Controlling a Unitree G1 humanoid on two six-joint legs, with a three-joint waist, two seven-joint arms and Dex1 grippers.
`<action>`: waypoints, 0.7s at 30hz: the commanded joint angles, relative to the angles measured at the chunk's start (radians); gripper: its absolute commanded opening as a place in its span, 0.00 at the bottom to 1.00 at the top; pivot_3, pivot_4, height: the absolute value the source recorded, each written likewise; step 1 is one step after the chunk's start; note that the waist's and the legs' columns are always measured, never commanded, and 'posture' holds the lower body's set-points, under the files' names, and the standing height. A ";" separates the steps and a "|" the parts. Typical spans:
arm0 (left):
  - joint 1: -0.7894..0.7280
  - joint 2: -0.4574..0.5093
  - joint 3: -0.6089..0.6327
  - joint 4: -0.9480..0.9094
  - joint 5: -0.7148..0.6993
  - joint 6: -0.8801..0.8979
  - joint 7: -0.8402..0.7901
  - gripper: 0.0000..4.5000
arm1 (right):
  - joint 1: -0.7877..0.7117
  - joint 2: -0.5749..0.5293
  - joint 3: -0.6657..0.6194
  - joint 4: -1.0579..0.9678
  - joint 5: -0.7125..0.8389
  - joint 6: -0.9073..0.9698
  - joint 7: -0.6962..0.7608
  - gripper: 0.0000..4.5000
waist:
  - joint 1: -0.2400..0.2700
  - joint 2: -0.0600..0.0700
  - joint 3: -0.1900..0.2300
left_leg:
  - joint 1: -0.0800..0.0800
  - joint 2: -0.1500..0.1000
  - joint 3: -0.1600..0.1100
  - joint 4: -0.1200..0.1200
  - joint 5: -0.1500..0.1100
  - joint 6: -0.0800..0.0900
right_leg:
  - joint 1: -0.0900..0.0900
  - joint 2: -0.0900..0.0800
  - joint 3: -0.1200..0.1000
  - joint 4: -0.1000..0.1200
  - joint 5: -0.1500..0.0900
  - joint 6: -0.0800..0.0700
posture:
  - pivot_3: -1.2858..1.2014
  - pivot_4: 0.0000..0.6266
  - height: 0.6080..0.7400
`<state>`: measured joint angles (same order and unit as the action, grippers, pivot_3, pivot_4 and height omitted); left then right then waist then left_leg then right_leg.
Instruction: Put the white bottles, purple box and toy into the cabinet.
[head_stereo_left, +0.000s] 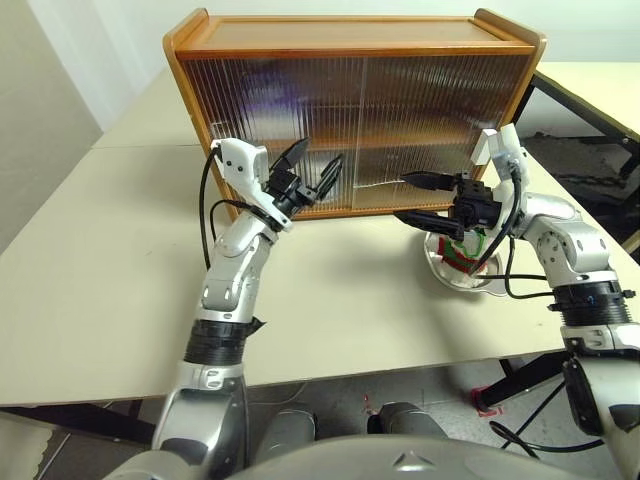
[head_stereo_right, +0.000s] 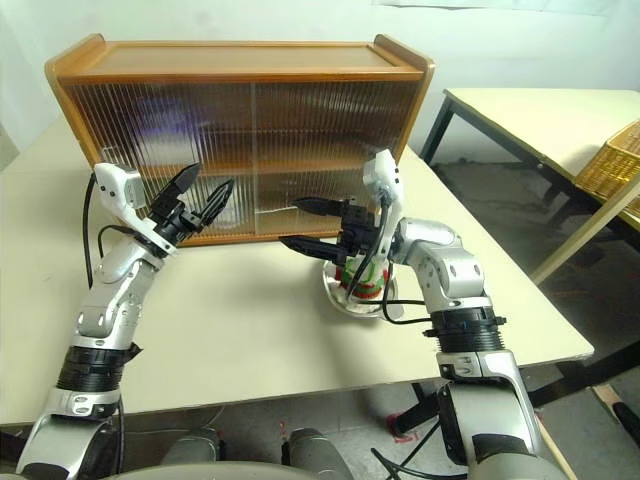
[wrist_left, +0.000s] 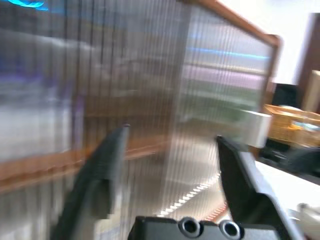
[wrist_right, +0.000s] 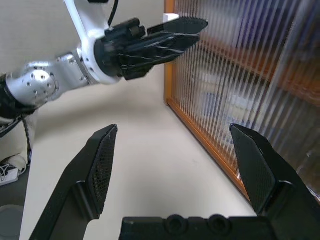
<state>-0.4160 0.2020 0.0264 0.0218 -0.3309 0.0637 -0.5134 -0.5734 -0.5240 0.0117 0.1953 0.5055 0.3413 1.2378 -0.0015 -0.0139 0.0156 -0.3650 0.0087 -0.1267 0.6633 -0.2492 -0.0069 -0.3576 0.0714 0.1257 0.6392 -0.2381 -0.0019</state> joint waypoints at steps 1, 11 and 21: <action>-0.001 0.078 0.008 0.005 -0.067 0.049 -0.146 0.99 | 0.009 -0.005 -0.013 -0.016 0.000 0.002 -0.009 1.00 | -0.003 0.000 0.000 | 0.000 0.000 0.000 0.000 0.000 0.000 | 0.000 0.000 0.000 0.000 -0.001 0.001 | 0.50 0.00 1.00; 0.044 0.320 0.139 -0.044 -0.301 0.244 -0.409 0.99 | 0.045 -0.011 -0.057 -0.042 0.004 -0.006 -0.065 1.00 | -0.012 0.001 0.000 | -0.003 0.004 -0.007 -0.002 0.000 0.000 | -0.004 -0.001 0.004 0.000 -0.003 -0.001 | 0.49 0.00 1.00; 0.102 0.381 0.154 -0.097 -0.334 0.289 -0.478 0.99 | 0.053 -0.032 -0.109 -0.018 -0.006 -0.034 -0.115 1.00 | -0.029 0.002 -0.001 | -0.012 0.013 -0.005 -0.003 -0.001 -0.001 | -0.015 0.002 0.001 0.000 0.001 -0.008 | 0.49 0.00 1.00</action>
<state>-0.3239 0.5727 0.1748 -0.0587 -0.6627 0.3433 -0.9815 -0.5266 -0.5469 -0.0714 0.1681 0.5070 0.3255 1.1316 -0.0301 -0.0118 0.0145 -0.3775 0.0219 -0.1309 0.6607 -0.2500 -0.0079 -0.3733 0.0735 0.1263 0.6390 -0.2367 -0.0104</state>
